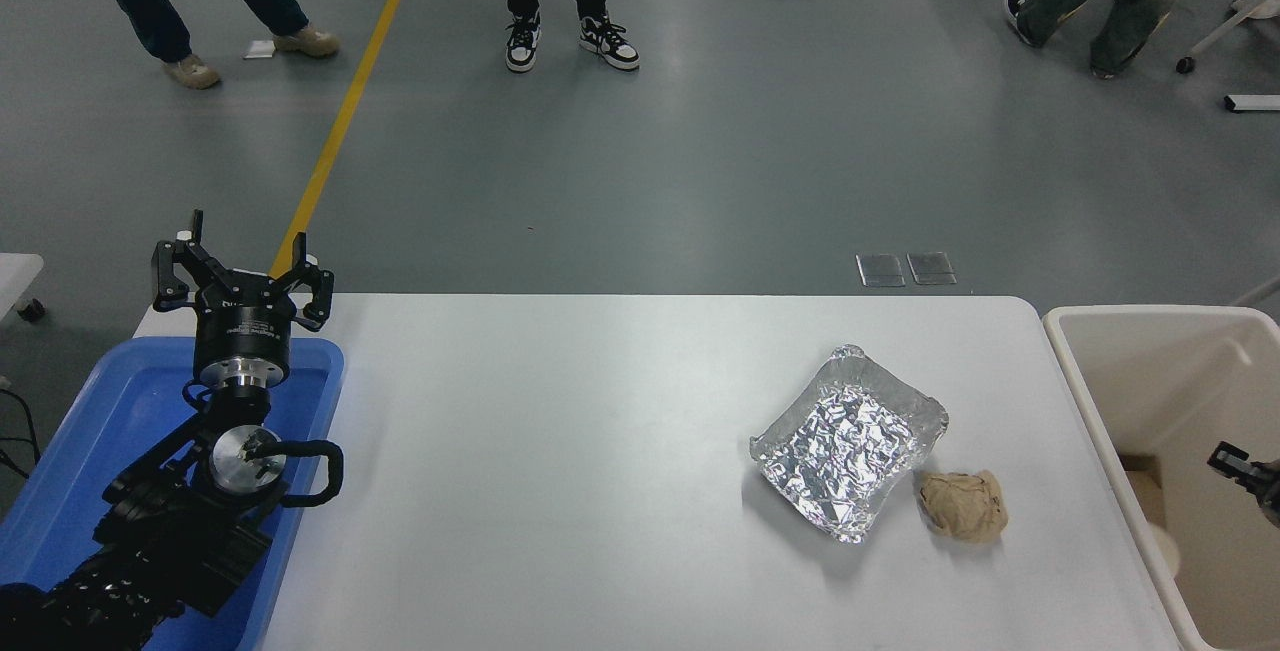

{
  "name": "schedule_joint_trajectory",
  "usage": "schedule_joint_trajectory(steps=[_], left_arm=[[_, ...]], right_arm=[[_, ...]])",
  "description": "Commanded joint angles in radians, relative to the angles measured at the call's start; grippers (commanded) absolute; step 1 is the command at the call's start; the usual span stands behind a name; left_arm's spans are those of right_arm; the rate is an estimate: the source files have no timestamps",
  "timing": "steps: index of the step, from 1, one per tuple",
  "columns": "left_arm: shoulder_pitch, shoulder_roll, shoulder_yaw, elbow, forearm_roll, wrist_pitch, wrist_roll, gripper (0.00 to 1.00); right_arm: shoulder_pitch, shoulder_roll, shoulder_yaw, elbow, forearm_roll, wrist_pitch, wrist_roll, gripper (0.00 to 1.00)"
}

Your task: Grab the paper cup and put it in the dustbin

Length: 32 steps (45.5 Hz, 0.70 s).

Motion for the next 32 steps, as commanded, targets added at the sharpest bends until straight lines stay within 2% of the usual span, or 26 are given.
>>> schedule_joint_trajectory(steps=[1,9,16,23,32], left_arm=[[0.000,0.000,0.000,0.000,0.001,0.000,0.000,0.99],[0.000,0.000,0.000,0.000,0.001,0.000,0.000,0.99],[0.000,0.000,0.000,0.000,0.003,-0.002,0.001,0.99],[0.000,0.000,0.002,0.000,0.003,-0.002,0.000,0.99],[0.000,0.000,0.002,0.000,0.001,0.000,0.000,0.99]], right_arm=[[0.120,-0.068,-0.018,0.060,-0.014,0.013,0.001,1.00],[0.492,-0.207,-0.207,0.307,-0.067,0.122,0.001,1.00],[0.896,-0.218,-0.477,0.580,-0.091,0.171,0.001,1.00],[1.224,-0.129,-0.621,0.847,-0.089,0.263,-0.001,1.00],[1.459,-0.005,-0.613,1.162,-0.081,0.388,0.002,1.00]])
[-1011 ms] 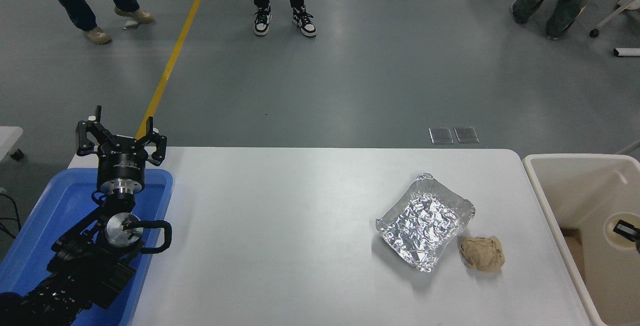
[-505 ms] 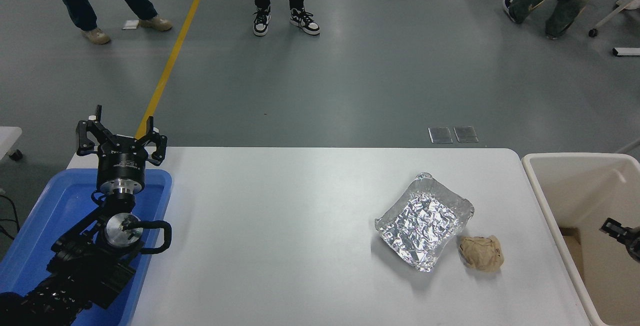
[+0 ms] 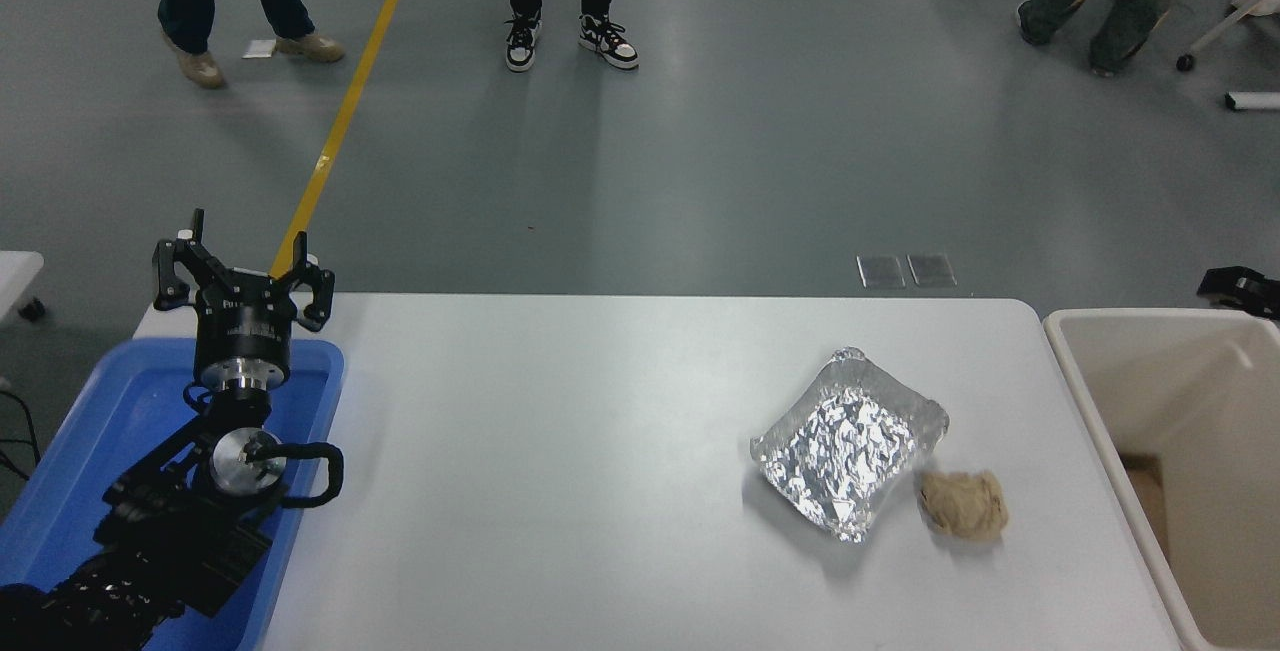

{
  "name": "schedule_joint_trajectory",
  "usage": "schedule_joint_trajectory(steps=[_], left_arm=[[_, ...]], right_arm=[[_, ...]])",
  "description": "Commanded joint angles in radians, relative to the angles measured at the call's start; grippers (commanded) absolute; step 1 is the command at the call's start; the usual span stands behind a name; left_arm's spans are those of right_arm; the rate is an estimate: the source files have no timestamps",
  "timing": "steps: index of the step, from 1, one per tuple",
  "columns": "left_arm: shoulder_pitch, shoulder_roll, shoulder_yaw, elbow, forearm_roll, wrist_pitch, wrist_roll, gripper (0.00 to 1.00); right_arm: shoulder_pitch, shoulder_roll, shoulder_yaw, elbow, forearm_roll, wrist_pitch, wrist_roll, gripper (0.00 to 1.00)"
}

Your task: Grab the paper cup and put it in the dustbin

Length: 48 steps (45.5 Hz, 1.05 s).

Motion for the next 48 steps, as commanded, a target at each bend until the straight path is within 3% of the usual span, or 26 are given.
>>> schedule_joint_trajectory(steps=[1,6,12,15,24,48], left_arm=[[0.000,0.000,0.001,0.000,-0.002,0.002,-0.001,0.99],[0.000,0.000,0.001,0.000,-0.002,0.002,-0.001,0.99],[0.000,0.000,0.000,0.000,-0.003,0.002,-0.001,0.99],[0.002,0.000,0.000,0.000,-0.003,0.002,-0.001,0.99],[0.002,0.000,0.000,0.000,-0.005,0.002,-0.001,0.99],[0.000,0.000,0.000,0.000,-0.005,0.002,-0.001,0.99]], right_arm=[[0.372,0.122,-0.081,0.408,0.001,0.141,0.002,1.00],[0.443,0.199,-0.044,0.505,0.038,0.256,0.007,1.00],[0.486,0.242,0.033,0.528,0.330,0.448,0.007,1.00],[0.517,0.259,0.048,0.540,0.413,0.457,0.007,1.00],[0.535,0.314,0.041,0.531,0.414,0.457,0.007,1.00],[0.454,0.249,0.022,0.468,0.323,0.457,0.008,1.00]])
